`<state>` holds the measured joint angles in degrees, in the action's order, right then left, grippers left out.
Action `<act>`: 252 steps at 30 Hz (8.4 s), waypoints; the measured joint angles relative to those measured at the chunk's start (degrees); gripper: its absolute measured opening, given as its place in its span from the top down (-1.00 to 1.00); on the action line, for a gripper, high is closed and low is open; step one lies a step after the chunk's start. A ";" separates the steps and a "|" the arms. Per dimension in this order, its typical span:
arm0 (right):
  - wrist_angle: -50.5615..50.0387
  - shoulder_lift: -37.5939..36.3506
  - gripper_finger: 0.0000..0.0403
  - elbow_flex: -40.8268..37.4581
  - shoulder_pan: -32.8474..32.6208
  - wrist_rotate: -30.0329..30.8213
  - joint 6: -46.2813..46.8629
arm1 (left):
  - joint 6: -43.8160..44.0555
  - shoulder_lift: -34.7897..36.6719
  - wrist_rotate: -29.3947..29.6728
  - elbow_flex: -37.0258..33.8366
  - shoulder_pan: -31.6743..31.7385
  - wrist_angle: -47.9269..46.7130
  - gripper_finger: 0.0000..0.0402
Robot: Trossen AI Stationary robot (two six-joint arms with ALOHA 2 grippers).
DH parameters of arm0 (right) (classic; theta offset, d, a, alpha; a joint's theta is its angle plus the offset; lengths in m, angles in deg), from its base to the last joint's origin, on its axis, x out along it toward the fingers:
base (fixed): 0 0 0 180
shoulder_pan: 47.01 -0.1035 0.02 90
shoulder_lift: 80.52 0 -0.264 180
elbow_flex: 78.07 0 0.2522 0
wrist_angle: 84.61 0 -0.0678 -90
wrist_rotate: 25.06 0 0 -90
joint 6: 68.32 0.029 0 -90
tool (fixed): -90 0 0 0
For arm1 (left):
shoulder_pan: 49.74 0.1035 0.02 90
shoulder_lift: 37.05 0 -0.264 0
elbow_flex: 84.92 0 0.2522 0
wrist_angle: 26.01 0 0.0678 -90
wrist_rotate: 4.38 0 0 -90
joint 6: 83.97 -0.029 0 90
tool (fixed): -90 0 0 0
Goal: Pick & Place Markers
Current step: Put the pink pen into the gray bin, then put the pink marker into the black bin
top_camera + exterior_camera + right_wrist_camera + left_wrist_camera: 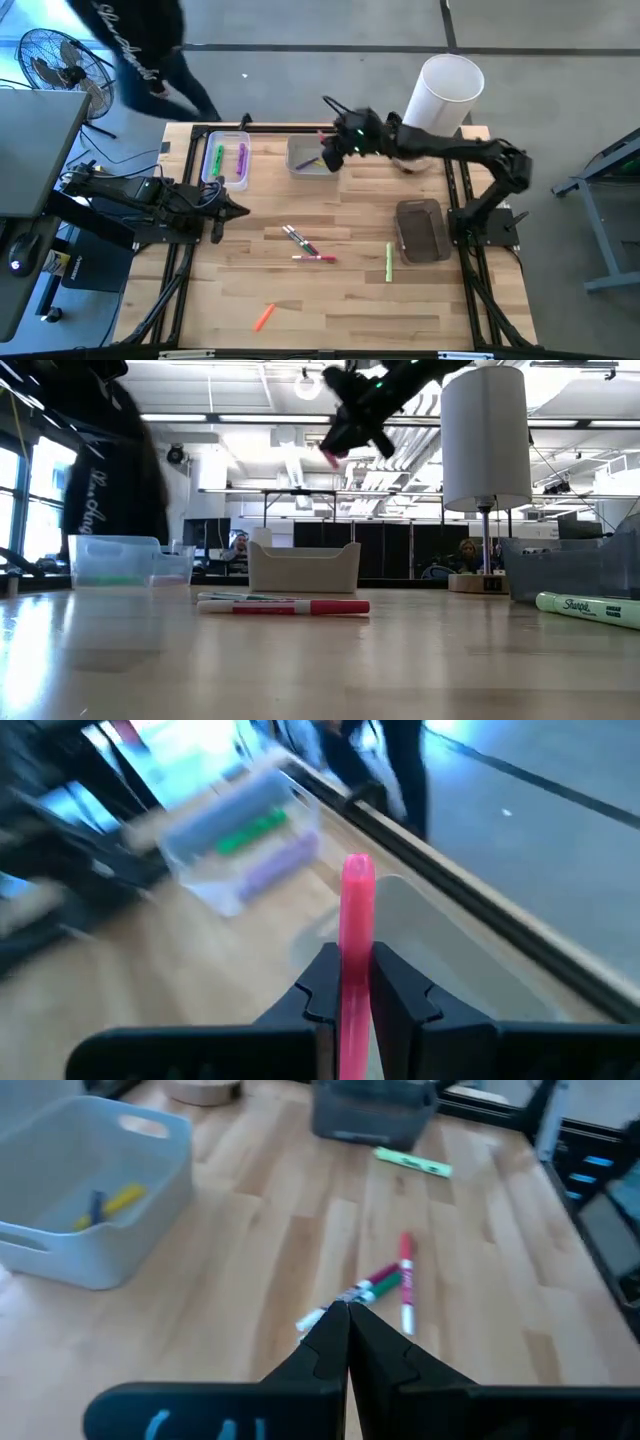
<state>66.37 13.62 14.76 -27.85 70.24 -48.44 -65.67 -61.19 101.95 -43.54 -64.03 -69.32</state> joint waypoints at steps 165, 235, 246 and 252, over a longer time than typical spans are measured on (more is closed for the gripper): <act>-36.71 30.28 0.96 20.64 -33.12 -4.31 8.21 | 7.99 -26.77 -5.76 15.47 -17.64 -6.58 1.00; -35.78 -27.15 0.89 -28.35 -42.44 21.77 66.30 | 5.92 -26.43 6.65 15.43 -17.55 -2.36 1.00; -46.86 -28.05 0.86 -37.96 -42.38 2.63 77.83 | 5.75 -26.73 12.42 15.43 -13.78 0.27 1.00; -48.37 -28.27 0.41 -39.91 -42.32 0.31 77.19 | 5.77 -27.14 7.01 15.43 -5.53 0.26 1.00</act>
<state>18.00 -14.65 -25.15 -70.17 70.55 28.74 -59.90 -88.33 108.96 -28.11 -69.56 -69.05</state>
